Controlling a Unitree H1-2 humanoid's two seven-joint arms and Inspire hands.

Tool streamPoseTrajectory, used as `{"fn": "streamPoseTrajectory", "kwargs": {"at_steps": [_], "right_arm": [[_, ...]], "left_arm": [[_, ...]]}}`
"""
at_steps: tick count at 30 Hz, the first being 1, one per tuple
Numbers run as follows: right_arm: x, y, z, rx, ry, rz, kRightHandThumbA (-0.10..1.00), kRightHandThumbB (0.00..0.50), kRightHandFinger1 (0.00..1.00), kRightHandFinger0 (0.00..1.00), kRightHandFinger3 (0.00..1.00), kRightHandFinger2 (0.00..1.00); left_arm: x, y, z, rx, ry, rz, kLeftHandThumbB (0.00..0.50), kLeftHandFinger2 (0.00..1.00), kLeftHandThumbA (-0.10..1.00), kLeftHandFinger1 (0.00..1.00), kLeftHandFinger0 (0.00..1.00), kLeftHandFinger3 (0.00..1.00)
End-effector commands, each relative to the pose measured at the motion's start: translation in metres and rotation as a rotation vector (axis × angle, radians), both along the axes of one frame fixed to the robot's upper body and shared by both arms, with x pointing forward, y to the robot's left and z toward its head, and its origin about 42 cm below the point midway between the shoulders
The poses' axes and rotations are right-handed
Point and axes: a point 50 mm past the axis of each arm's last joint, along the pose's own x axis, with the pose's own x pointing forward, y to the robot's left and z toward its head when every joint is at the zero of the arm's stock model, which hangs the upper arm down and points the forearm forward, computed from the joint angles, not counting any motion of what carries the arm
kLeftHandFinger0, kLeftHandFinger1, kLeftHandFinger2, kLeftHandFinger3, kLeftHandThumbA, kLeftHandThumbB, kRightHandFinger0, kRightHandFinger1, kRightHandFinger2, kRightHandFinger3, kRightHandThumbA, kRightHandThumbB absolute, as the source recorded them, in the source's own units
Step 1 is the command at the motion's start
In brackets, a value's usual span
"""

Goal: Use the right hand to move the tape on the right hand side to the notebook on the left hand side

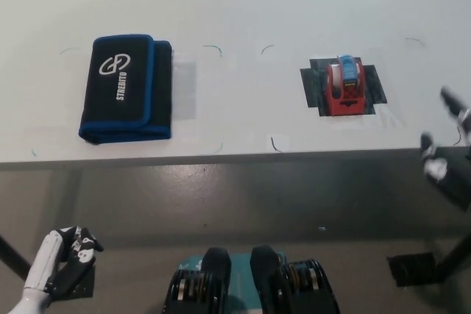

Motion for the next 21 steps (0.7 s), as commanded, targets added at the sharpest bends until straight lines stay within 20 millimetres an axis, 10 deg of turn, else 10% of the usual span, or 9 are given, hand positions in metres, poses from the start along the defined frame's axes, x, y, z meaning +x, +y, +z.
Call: {"fn": "streamPoseTrajectory", "kwargs": {"at_steps": [1,11,21], "right_arm": [[0.019,-0.011,0.047,-0.060,-0.084,-0.052,0.53,0.500,1.00,1.00,1.00,1.00],[0.078,-0.017,0.113,-0.157,-0.094,-0.089,0.62,0.500,1.00,1.00,1.00,1.00],[0.132,-0.015,0.137,-0.178,-0.051,-0.089,0.65,0.500,1.00,1.00,1.00,1.00]], "left_arm": [[0.005,0.000,0.008,-0.010,-0.043,-0.015,0.177,0.09,0.36,0.04,0.06,0.15],[0.005,0.000,0.006,0.002,-0.046,-0.014,0.181,0.06,0.35,0.00,0.03,0.11],[0.004,-0.002,0.005,-0.015,-0.040,-0.009,0.194,0.03,0.36,0.00,0.00,0.13]]}}
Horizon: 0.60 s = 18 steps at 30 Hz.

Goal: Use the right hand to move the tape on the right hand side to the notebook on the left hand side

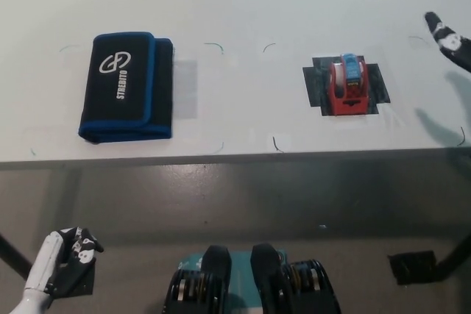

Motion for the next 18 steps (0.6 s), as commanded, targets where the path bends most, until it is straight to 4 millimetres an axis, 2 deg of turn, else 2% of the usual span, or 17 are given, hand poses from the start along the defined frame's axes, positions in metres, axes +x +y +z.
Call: {"fn": "streamPoseTrajectory", "kwargs": {"at_steps": [1,2,3,5,6,8,13,15,16,18], "right_arm": [[0.022,-0.001,0.038,-0.030,-0.050,0.000,0.65,0.500,1.00,1.00,1.00,1.00],[0.035,0.000,0.038,0.023,-0.006,0.026,0.62,0.500,1.00,1.00,1.00,1.00],[0.040,0.002,0.038,0.034,0.005,0.039,0.63,0.500,1.00,1.00,1.00,1.00],[0.047,0.003,0.037,0.021,0.011,0.035,0.67,0.500,1.00,1.00,1.00,1.00],[0.058,0.005,0.033,0.034,0.032,0.045,0.69,0.500,1.00,1.00,1.00,1.00],[0.069,0.009,0.029,0.068,0.054,0.065,0.62,0.500,1.00,1.00,1.00,1.00],[0.083,0.018,0.017,0.086,0.100,0.058,0.62,0.500,1.00,1.00,1.00,1.00],[0.088,0.024,0.008,0.090,0.121,0.058,0.64,0.500,1.00,1.00,1.00,1.00],[0.091,0.029,0.002,0.102,0.137,0.056,0.61,0.500,1.00,1.00,1.00,1.00],[0.095,0.036,-0.008,0.105,0.152,0.053,0.65,0.500,1.00,1.00,1.00,1.00]], "left_arm": [[0.003,-0.002,0.007,-0.010,-0.047,-0.010,0.194,0.03,0.37,0.00,0.01,0.13],[0.003,-0.002,0.007,-0.007,-0.052,-0.006,0.190,0.03,0.37,0.00,0.01,0.13],[0.002,0.000,0.006,-0.003,-0.054,-0.001,0.193,0.03,0.37,0.00,0.01,0.13],[0.002,0.000,0.006,-0.004,-0.056,-0.001,0.193,0.04,0.37,0.01,0.02,0.13],[0.002,0.000,0.005,0.013,-0.064,-0.006,0.189,0.06,0.39,0.02,0.04,0.12],[0.003,0.001,0.004,-0.019,-0.058,0.001,0.200,0.07,0.38,0.02,0.04,0.12],[0.000,0.001,0.004,-0.020,-0.048,0.001,0.193,0.06,0.38,0.00,0.02,0.12],[-0.003,0.001,0.004,-0.020,-0.046,0.000,0.188,0.05,0.38,0.00,0.01,0.13],[-0.003,0.001,0.003,-0.011,-0.048,0.003,0.190,0.05,0.38,0.00,0.00,0.14],[-0.002,0.002,0.002,-0.004,-0.050,0.001,0.184,0.02,0.38,0.00,0.00,0.14]]}}
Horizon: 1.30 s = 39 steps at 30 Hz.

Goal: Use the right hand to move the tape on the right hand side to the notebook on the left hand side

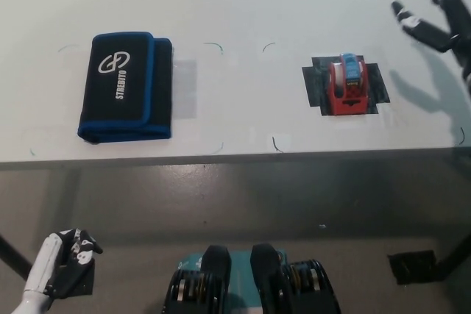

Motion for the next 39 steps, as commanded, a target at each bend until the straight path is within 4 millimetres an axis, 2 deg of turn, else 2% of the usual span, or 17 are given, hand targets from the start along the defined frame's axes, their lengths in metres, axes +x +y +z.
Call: {"fn": "streamPoseTrajectory", "kwargs": {"at_steps": [1,6,7,8,13,16,20,21,29,31,35,37,39], "right_arm": [[0.015,0.017,0.032,0.021,-0.128,0.037,0.66,0.500,1.00,1.00,1.00,1.00],[0.017,0.034,0.016,0.047,-0.092,0.063,0.71,0.500,1.00,1.00,1.00,1.00],[0.018,0.038,0.007,0.079,-0.063,0.078,0.68,0.500,1.00,1.00,1.00,1.00],[0.020,0.040,0.001,0.077,-0.041,0.078,0.72,0.500,1.00,1.00,1.00,1.00],[0.022,0.049,-0.015,0.101,-0.011,0.074,0.67,0.500,1.00,1.00,1.00,1.00],[0.021,0.055,-0.035,0.110,0.041,0.077,0.68,0.500,1.00,1.00,1.00,1.00],[0.019,0.058,-0.046,0.127,0.065,0.086,0.66,0.500,1.00,1.00,1.00,1.00],[0.018,0.058,-0.049,0.134,0.067,0.088,0.64,0.500,1.00,1.00,1.00,1.00],[0.010,0.070,-0.077,0.197,0.113,0.099,0.57,0.496,1.00,1.00,1.00,1.00],[0.009,0.071,-0.078,0.200,0.111,0.100,0.56,0.500,1.00,1.00,1.00,1.00],[0.005,0.092,-0.085,0.248,0.101,0.133,0.58,0.492,1.00,1.00,1.00,1.00],[0.002,0.109,-0.086,0.281,0.088,0.163,0.56,0.460,1.00,1.00,1.00,1.00],[0.000,0.119,-0.087,0.298,0.081,0.182,0.57,0.461,1.00,1.00,1.00,1.00]], "left_arm": [[0.000,0.000,0.006,0.004,-0.054,-0.008,0.183,0.02,0.38,0.00,0.00,0.14],[-0.001,0.004,0.007,0.006,-0.049,-0.005,0.187,0.04,0.37,0.01,0.02,0.14],[-0.001,0.004,0.008,0.004,-0.048,-0.006,0.192,0.04,0.38,0.02,0.03,0.12],[0.000,0.004,0.008,0.006,-0.051,-0.005,0.195,0.05,0.39,0.02,0.04,0.12],[-0.002,0.002,0.007,-0.004,-0.061,-0.004,0.188,0.04,0.39,0.00,0.01,0.12],[-0.001,0.001,0.006,-0.013,-0.060,0.001,0.193,0.04,0.39,0.00,0.01,0.11],[-0.001,0.001,0.005,-0.010,-0.056,0.002,0.196,0.05,0.41,0.00,0.00,0.11],[0.003,0.000,0.007,-0.007,-0.065,0.001,0.212,0.06,0.44,0.00,0.01,0.12],[0.004,0.001,0.010,0.015,-0.086,0.001,0.198,0.05,0.45,0.00,0.00,0.12],[0.003,0.001,0.010,0.010,-0.085,0.004,0.198,0.05,0.45,0.00,0.00,0.12],[0.004,0.001,0.011,-0.008,-0.083,0.002,0.194,0.03,0.42,0.00,0.00,0.10],[0.004,0.001,0.011,-0.014,-0.076,0.005,0.202,0.04,0.43,0.00,0.00,0.10],[0.003,0.001,0.011,-0.018,-0.077,0.003,0.196,0.03,0.42,0.00,0.00,0.10]]}}
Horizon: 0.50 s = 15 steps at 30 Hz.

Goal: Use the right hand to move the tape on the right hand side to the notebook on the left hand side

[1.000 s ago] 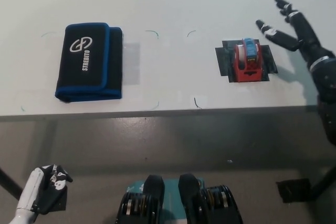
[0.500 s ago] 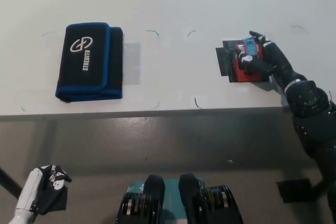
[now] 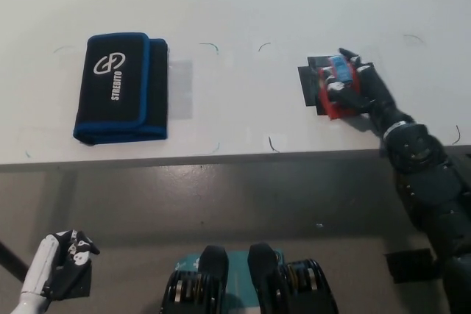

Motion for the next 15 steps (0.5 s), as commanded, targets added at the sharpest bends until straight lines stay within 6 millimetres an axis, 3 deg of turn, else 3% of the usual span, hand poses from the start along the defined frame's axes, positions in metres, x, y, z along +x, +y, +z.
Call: {"fn": "streamPoseTrajectory", "kwargs": {"at_steps": [1,3,8,10,15], "right_arm": [[0.004,0.031,0.021,0.091,-0.108,0.052,0.57,0.461,1.00,1.00,1.00,1.00],[0.003,0.047,0.023,0.106,-0.128,0.078,0.61,0.493,1.00,1.00,1.00,1.00],[0.002,0.076,0.027,0.118,-0.135,0.116,0.65,0.500,1.00,1.00,1.00,1.00],[0.002,0.089,0.028,0.123,-0.126,0.139,0.68,0.500,1.00,1.00,1.00,1.00],[-0.001,0.112,0.030,0.119,-0.132,0.165,0.69,0.500,1.00,1.00,1.00,1.00]], "left_arm": [[0.004,-0.002,0.012,-0.016,-0.066,-0.007,0.196,0.03,0.42,0.00,0.00,0.10],[0.006,-0.004,0.013,-0.018,-0.068,-0.011,0.190,0.03,0.42,0.00,0.00,0.11],[0.009,-0.007,0.014,-0.003,-0.069,-0.026,0.171,0.05,0.40,0.00,0.01,0.12],[0.010,-0.008,0.015,0.000,-0.073,-0.026,0.185,0.00,0.42,0.00,0.00,0.12],[0.012,-0.009,0.017,0.002,-0.078,-0.033,0.184,0.03,0.44,0.01,0.02,0.13]]}}
